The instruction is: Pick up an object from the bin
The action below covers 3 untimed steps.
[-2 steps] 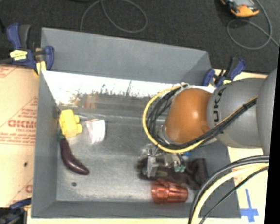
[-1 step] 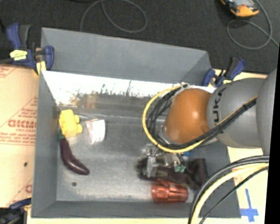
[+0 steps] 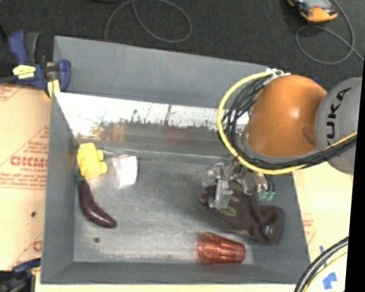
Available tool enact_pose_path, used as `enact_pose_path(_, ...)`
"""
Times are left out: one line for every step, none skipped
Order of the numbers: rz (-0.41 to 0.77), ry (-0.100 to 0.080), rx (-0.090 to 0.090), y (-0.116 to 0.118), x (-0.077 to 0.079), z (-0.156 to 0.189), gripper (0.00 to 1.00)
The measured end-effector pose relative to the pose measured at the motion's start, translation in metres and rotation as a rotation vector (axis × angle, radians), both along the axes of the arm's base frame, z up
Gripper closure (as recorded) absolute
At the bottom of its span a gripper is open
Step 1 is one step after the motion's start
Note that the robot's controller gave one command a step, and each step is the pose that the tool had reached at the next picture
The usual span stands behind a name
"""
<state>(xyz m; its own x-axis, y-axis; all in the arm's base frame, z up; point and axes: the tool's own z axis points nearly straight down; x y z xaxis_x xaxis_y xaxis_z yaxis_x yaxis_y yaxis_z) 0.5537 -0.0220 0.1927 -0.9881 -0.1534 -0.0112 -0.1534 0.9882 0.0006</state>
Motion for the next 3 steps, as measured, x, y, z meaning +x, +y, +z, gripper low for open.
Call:
enact_pose_path(-0.001, 0.0, 0.0, 0.0, 0.0, 0.0, 1.0)
enact_pose_path(0.013, -0.009, -0.002, -0.001, 0.006, 0.189, 1.0)
enact_pose_path(0.013, -0.014, -0.002, -0.001, 0.007, 0.191, 1.0)
